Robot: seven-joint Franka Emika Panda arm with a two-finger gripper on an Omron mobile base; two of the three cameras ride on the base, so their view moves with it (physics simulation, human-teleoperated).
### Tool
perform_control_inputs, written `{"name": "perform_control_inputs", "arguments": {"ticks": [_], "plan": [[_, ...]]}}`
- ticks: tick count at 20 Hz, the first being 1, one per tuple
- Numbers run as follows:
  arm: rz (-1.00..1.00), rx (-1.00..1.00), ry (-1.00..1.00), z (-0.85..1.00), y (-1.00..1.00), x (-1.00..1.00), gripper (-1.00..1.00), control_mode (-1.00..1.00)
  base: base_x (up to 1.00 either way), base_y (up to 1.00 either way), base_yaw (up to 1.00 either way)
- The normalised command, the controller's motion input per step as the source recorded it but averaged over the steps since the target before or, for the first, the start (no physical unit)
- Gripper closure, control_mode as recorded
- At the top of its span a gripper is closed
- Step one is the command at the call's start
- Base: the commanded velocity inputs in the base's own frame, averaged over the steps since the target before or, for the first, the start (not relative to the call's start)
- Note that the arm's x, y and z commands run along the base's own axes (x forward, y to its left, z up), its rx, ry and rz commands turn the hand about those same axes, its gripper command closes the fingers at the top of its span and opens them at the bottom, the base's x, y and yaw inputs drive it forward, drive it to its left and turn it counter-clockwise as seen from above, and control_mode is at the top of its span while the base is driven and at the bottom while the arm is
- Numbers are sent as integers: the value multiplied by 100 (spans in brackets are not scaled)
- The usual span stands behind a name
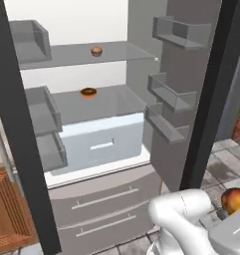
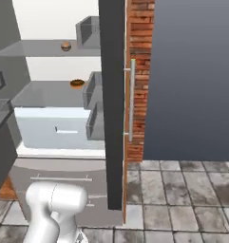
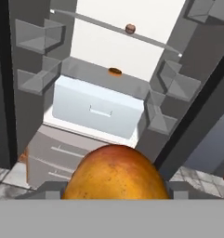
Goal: Pick up the mango and tangerine from the fridge and place one fruit on each plate on the dining counter.
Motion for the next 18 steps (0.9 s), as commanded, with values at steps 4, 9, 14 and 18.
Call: {"name": "perform_control_inputs", "arguments": {"ticks": [4, 9, 14, 18], "plan": [[0, 0, 0, 0, 0, 0, 100, 100, -36, 0, -72], [0, 0, 0, 0, 0, 0, 100, 100, -31, 0, -85], [0, 0, 0, 0, 0, 0, 100, 100, -28, 0, -89], [0, 0, 0, 0, 0, 0, 100, 100, -12, -1, -91]]}}
